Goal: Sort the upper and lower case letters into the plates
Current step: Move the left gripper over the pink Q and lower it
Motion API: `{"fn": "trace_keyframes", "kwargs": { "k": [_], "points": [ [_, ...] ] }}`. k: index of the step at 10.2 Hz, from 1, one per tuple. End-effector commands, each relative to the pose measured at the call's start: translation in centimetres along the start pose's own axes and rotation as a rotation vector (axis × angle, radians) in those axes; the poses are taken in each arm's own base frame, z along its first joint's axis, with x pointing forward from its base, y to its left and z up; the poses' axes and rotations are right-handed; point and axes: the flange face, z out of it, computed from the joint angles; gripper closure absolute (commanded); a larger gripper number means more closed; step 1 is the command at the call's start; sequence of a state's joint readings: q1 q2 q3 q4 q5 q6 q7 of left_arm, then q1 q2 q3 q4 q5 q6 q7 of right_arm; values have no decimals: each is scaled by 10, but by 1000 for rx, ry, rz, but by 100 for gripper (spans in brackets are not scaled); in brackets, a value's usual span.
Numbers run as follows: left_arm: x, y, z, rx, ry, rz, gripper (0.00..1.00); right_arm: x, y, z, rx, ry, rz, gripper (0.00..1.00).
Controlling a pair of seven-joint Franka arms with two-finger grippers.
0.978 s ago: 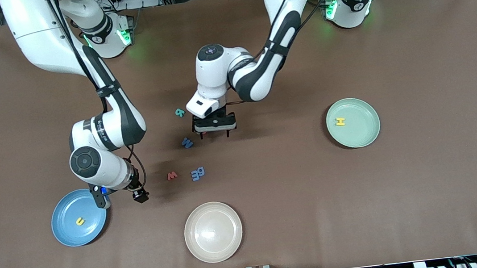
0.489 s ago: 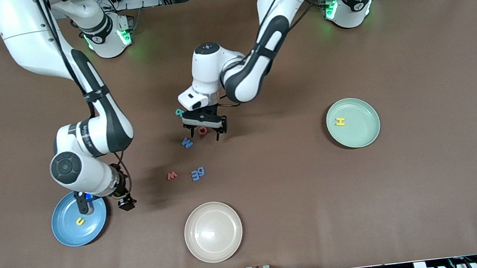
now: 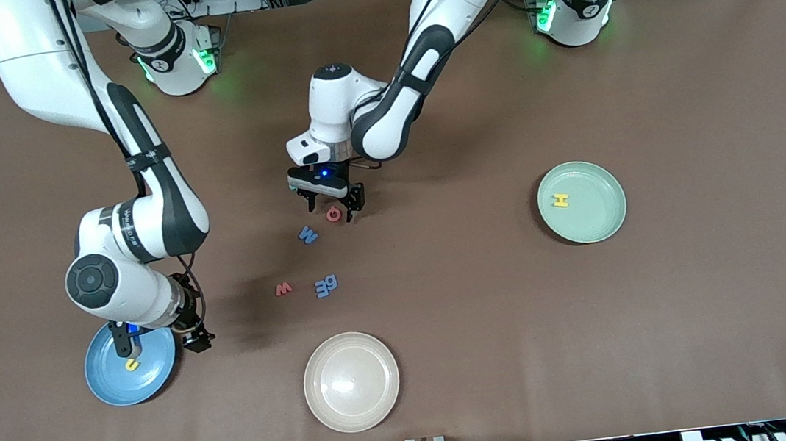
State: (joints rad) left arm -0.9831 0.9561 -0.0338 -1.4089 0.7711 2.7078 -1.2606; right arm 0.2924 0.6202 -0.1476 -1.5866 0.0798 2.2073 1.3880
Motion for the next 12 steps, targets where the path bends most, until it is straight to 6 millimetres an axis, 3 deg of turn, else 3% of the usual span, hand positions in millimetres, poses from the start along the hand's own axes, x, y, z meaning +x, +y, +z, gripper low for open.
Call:
{"fn": "trace_keyframes", "kwargs": {
  "k": [1,3,5,6,7,12],
  "points": [
    [-9,-3,14,7,11,21,0,7,-2,-6,3,-13,10,0],
    [-11,-5,18,10,2,-30,1,7,-2,-6,3,-13,10,0],
    [-11,-4,18,9,2,-96,15,7,-2,-6,2,-12,8,0],
    [-15,3,14,-5,-7,-129,29,7,-2,-6,2,-12,0,0],
    [-17,6,12,-11,-11,-148,35,7,-2,-6,2,-12,-4,0],
    [-11,11,7,-29,-67,-273,50,7,-2,-6,2,-11,-7,0]
  ]
}}
